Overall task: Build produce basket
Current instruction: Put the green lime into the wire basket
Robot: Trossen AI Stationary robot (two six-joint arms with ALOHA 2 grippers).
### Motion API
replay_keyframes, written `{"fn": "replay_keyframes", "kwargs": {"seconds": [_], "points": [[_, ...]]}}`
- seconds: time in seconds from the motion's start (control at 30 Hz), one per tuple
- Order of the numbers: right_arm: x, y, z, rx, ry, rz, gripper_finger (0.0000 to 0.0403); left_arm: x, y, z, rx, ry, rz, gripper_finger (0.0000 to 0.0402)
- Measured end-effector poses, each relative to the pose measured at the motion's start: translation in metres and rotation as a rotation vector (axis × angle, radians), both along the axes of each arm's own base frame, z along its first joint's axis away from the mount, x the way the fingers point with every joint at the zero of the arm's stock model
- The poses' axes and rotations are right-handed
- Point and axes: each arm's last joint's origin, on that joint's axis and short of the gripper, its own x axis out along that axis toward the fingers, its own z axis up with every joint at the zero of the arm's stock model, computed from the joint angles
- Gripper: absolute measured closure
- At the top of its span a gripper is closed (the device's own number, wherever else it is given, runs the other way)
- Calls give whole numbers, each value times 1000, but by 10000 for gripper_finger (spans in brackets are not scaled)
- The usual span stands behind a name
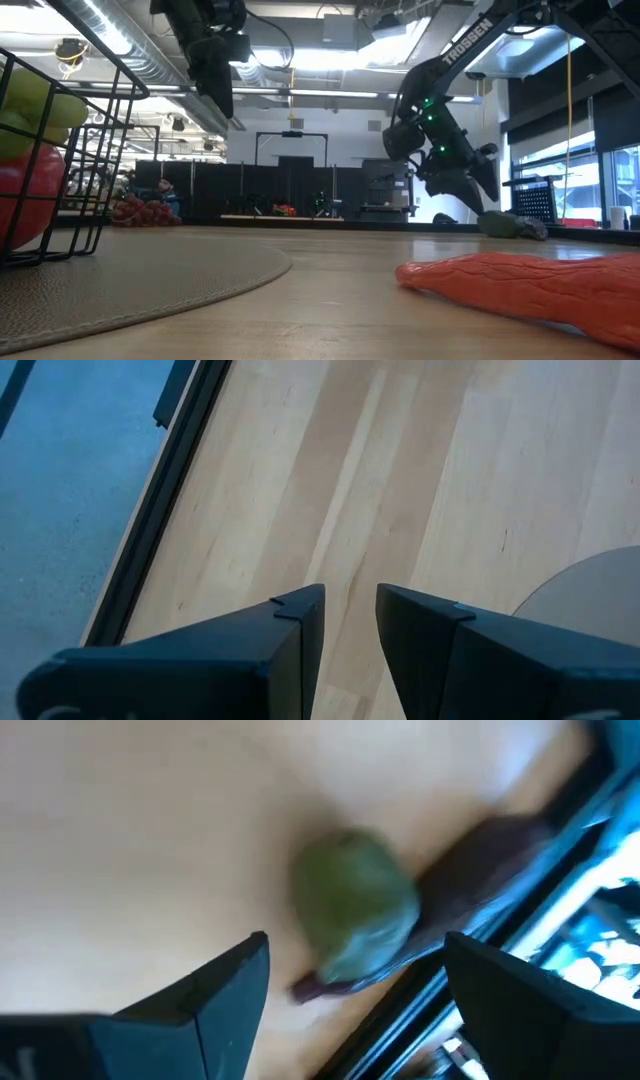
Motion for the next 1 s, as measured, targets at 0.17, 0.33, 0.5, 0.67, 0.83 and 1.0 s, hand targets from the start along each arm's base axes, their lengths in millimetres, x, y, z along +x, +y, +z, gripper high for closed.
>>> {"fn": "replay_keyframes", "kwargs": {"seconds": [0.17,0.33,0.5,0.67,0.83,1.0], "points": [[3,8,1,45,-9,-21,115,0,0,0,0,0,0,318],[5,6,-2,-6,-25,-37,115,0,0,0,0,0,0,318],[0,6,-13,-21,-7,-4,115,0,0,0,0,0,0,318],[-4,8,-19,-64,48,22,115,0,0,0,0,0,0,318],[-7,5,-22,-69,54,41,116,0,0,0,0,0,0,318],[-9,8,-28,-26,41,48,125,0,0,0,0,0,0,318]]}}
